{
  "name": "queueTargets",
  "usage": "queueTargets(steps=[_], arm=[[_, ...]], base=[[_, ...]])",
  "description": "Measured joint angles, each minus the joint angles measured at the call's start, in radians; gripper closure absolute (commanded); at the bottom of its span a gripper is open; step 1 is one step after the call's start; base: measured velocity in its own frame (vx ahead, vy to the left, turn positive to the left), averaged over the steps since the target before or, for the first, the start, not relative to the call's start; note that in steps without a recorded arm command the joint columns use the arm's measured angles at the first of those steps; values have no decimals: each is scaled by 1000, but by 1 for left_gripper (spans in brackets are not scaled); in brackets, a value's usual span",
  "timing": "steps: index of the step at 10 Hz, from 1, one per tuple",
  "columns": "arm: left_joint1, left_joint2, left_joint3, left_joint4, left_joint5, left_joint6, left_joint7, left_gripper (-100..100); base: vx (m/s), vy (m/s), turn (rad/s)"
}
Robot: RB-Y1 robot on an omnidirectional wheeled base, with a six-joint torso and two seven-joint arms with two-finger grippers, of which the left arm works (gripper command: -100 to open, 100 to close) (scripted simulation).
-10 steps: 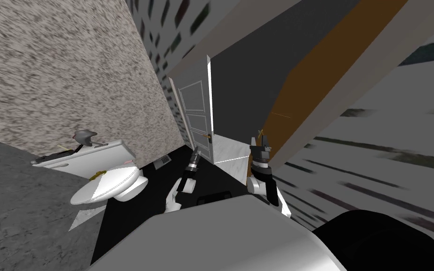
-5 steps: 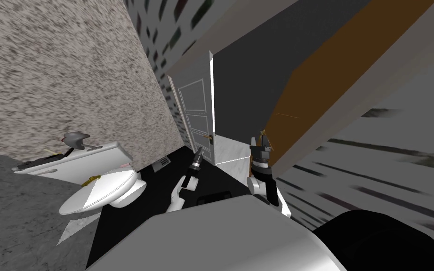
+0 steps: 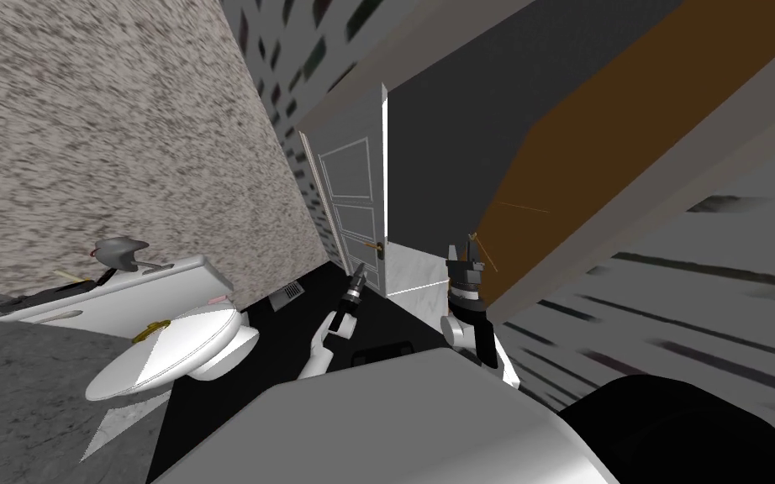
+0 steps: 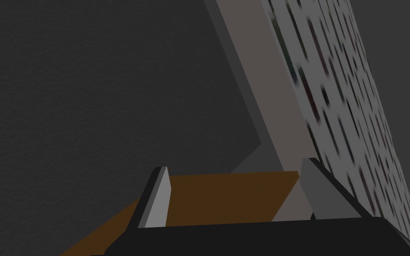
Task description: Push the door open
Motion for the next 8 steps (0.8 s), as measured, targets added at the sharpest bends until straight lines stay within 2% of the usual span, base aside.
queueTargets(steps=[3,4,8], arm=[[-45,-12,-15,73,-11,-2,12,-100],[-58,-9,-19,96,-12,-4,20,-100],[-105,-22,-41,176,-26,-5,40,-100]], base=[[84,86,-32],[94,100,-17],[82,72,-17]])
